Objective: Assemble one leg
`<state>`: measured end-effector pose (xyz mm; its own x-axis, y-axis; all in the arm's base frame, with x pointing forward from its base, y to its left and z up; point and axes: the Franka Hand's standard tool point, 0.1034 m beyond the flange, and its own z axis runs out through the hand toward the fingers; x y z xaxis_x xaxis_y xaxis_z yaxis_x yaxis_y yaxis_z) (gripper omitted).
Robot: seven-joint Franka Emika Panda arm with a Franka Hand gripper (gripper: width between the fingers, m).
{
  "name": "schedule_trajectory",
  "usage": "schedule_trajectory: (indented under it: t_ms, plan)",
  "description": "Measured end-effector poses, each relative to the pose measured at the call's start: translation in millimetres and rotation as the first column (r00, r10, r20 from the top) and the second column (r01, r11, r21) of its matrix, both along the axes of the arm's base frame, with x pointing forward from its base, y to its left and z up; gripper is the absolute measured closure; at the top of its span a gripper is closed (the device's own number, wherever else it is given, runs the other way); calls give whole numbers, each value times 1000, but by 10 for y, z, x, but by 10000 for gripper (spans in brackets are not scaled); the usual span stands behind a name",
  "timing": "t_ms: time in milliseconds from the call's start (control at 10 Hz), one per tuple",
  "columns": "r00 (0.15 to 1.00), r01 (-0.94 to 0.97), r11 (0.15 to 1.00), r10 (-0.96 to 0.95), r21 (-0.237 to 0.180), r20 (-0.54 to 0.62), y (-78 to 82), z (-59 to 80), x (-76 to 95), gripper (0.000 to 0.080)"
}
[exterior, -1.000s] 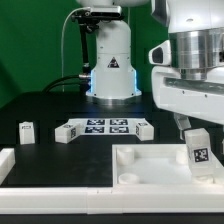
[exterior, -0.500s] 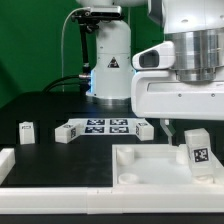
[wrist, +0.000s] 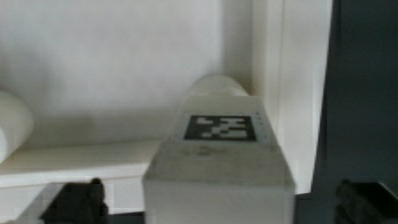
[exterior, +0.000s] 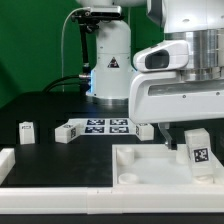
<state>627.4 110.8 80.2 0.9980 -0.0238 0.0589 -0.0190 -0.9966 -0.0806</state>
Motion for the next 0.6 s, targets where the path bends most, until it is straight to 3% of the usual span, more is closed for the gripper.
schedule_trajectory:
  t_ms: [200,300,400,500,600]
  plan:
    - [1000,2,1000,-2,0,-1,-1,-5,-2,150]
    - [1000,2,1000,-2,0,-1,-1,-7,-3,263]
    - [1000,2,1000,-2,0,-2,-1,-9,-3,263]
    - [1000,16,1000,-16,1,-3,1,-10,-4,448]
    - [999,49,999,-49,3,-6,1,-11,-4,508]
